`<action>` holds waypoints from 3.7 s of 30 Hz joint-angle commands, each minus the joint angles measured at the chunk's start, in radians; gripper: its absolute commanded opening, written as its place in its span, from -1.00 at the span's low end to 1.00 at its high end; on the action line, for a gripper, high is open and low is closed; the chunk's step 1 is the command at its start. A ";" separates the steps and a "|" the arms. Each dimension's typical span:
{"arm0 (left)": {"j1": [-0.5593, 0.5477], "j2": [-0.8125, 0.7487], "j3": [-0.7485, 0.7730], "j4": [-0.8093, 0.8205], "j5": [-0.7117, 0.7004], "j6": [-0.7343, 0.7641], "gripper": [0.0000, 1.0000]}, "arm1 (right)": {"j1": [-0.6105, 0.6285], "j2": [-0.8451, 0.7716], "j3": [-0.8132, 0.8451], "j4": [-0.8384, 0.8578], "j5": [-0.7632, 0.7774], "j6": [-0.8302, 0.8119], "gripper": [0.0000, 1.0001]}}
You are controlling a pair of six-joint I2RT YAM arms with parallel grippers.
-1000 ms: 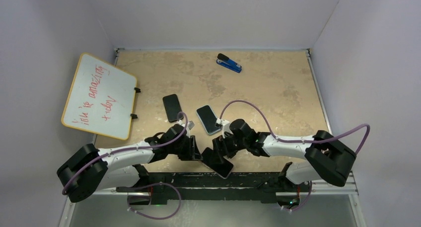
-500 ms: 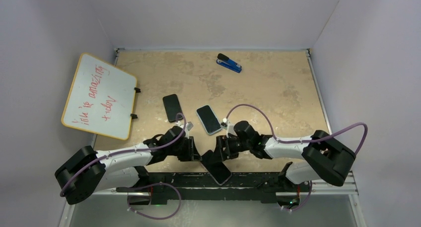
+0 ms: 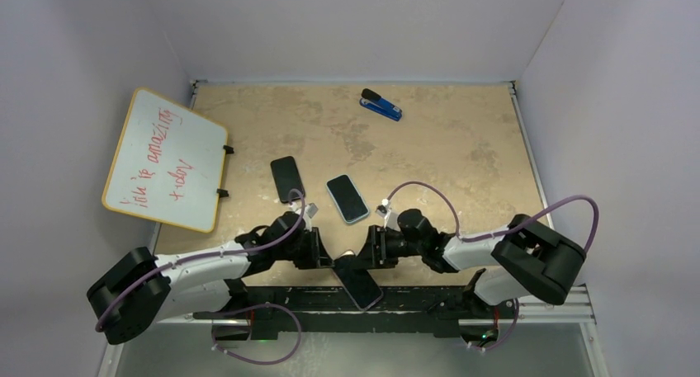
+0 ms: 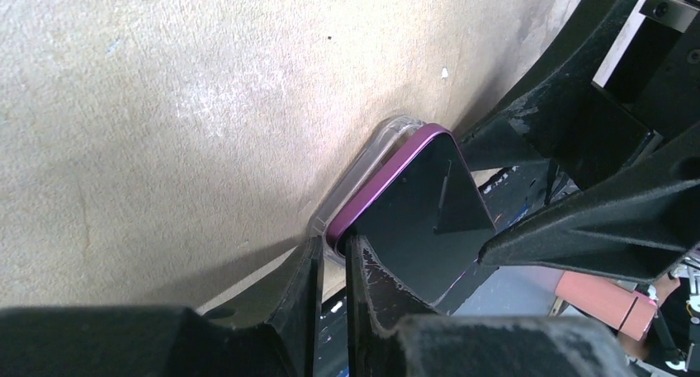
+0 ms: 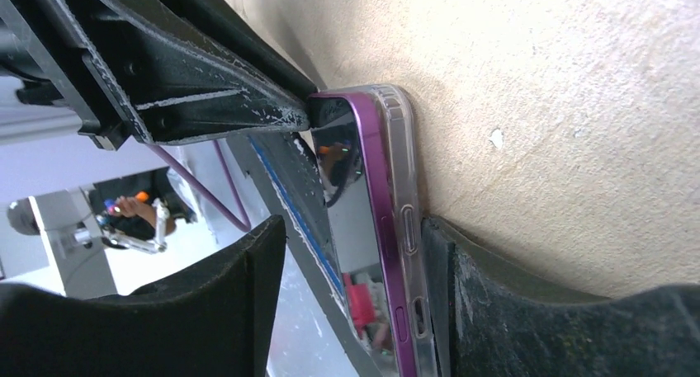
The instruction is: Put the phone into the phone case
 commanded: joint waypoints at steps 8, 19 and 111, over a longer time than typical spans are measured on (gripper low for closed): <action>-0.019 -0.060 -0.027 0.047 0.025 -0.051 -0.69 | 0.019 0.058 -0.017 0.299 -0.045 0.130 0.16; -0.020 -0.072 -0.030 0.038 0.016 -0.050 -0.69 | 0.019 0.070 0.036 0.210 -0.097 0.077 -0.45; -0.003 -0.310 0.128 0.538 0.197 -0.003 -1.00 | 0.019 -0.865 -0.026 -0.063 0.177 -0.009 0.48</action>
